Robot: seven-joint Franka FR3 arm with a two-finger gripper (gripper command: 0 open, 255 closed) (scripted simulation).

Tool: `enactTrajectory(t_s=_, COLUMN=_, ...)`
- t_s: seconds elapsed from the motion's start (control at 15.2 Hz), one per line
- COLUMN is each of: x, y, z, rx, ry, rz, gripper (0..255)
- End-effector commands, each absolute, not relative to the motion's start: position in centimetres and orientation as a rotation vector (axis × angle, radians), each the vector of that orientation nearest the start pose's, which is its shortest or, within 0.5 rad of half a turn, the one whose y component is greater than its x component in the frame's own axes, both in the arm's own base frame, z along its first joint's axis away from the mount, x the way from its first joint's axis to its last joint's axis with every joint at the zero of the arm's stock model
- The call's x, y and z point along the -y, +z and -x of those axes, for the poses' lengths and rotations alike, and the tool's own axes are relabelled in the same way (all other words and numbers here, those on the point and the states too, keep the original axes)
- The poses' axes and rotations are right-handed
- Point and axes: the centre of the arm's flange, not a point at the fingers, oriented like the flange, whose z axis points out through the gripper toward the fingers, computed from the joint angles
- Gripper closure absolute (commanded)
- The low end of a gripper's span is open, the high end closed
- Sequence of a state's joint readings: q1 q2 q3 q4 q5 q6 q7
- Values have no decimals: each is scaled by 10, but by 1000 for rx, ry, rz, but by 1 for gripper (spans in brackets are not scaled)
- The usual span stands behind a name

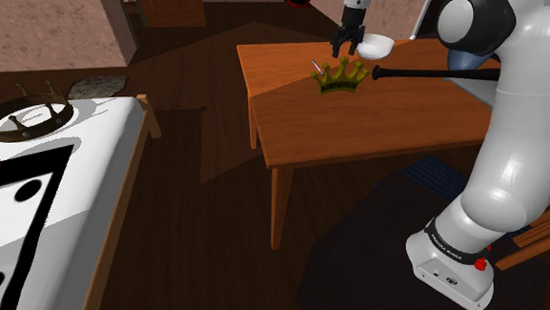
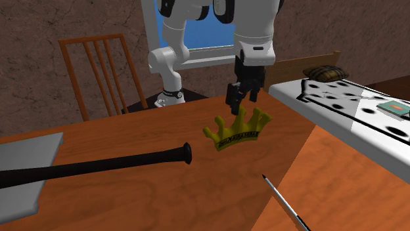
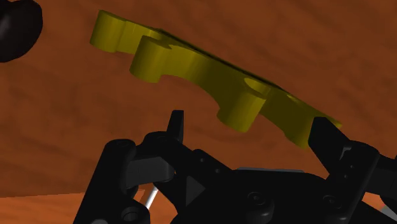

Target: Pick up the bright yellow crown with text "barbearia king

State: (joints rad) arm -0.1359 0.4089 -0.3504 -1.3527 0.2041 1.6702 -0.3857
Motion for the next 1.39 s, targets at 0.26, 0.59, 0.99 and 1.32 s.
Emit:
enactTrajectory(t_s=0.26, x=261, y=465, z=-620, rx=-161, ry=51, rz=3049, gripper=0)
enactTrajectory(t_s=0.59, x=261, y=462, z=-620, rx=-161, ry=51, rz=3049, gripper=255)
enactTrajectory(t_s=0.99, x=261, y=462, z=-620, rx=-161, ry=51, rz=3049, gripper=255)
enactTrajectory(t_s=1.32, x=261, y=478, z=-620, rx=-161, ry=51, rz=3049, gripper=255)
